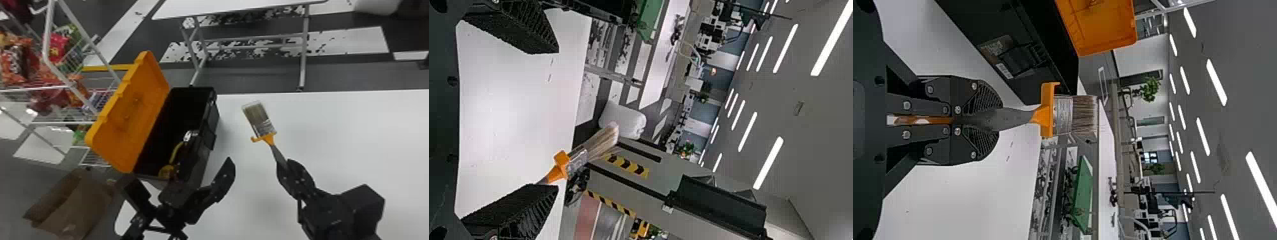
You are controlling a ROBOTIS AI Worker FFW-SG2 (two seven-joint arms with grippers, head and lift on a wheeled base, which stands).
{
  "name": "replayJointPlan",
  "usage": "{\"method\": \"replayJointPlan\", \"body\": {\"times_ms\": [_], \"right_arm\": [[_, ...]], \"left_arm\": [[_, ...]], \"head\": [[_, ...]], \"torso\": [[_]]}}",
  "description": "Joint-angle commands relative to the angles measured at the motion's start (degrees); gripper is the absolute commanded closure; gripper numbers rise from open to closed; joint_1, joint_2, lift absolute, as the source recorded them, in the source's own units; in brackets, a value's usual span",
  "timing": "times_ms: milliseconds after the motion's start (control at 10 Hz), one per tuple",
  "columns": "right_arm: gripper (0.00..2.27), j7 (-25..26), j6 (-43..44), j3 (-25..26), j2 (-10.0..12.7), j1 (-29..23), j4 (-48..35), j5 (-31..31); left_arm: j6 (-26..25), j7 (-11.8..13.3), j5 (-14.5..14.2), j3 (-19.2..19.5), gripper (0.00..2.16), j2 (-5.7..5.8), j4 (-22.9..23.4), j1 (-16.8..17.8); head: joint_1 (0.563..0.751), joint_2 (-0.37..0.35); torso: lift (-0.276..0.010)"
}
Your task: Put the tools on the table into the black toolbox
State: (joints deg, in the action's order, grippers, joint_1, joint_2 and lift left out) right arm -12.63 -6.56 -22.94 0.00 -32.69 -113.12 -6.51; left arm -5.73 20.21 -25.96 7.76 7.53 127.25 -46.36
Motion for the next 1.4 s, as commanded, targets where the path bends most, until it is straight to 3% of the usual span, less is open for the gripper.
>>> {"method": "replayJointPlan", "body": {"times_ms": [0,300,500,800,1100,1300], "right_arm": [[2.21,-0.99,2.73,-0.09,0.05,-1.06,-0.53,0.0],[2.21,-3.1,5.72,0.0,0.05,-2.11,-0.44,0.0],[2.21,-4.33,7.83,0.09,0.05,-2.81,-0.26,0.0],[2.21,-5.91,8.88,0.27,0.0,-3.69,0.18,0.0],[2.21,-6.53,9.41,0.27,-0.53,-4.04,0.97,0.0],[2.21,-7.14,9.59,0.27,-0.7,-4.13,1.32,0.09]], "left_arm": [[-3.2,0.27,-0.41,-0.2,0.02,-0.23,1.42,0.74],[-13.22,2.12,-4.72,1.38,0.02,-0.67,3.62,3.12],[-23.06,3.35,-9.64,4.54,0.02,-0.58,5.02,5.75],[-27.11,3.35,-11.22,6.48,0.02,-0.67,7.22,7.51],[-35.37,3.35,-15.88,8.23,0.02,-0.67,7.66,11.03],[-36.6,3.26,-17.37,8.06,0.02,-0.67,7.66,11.91]], "head": [[0.695,0.35],[0.695,0.35],[0.695,0.35],[0.695,0.35],[0.695,0.35],[0.695,0.35]], "torso": [[-0.075],[-0.075],[-0.075],[-0.075],[-0.075],[-0.075]]}}
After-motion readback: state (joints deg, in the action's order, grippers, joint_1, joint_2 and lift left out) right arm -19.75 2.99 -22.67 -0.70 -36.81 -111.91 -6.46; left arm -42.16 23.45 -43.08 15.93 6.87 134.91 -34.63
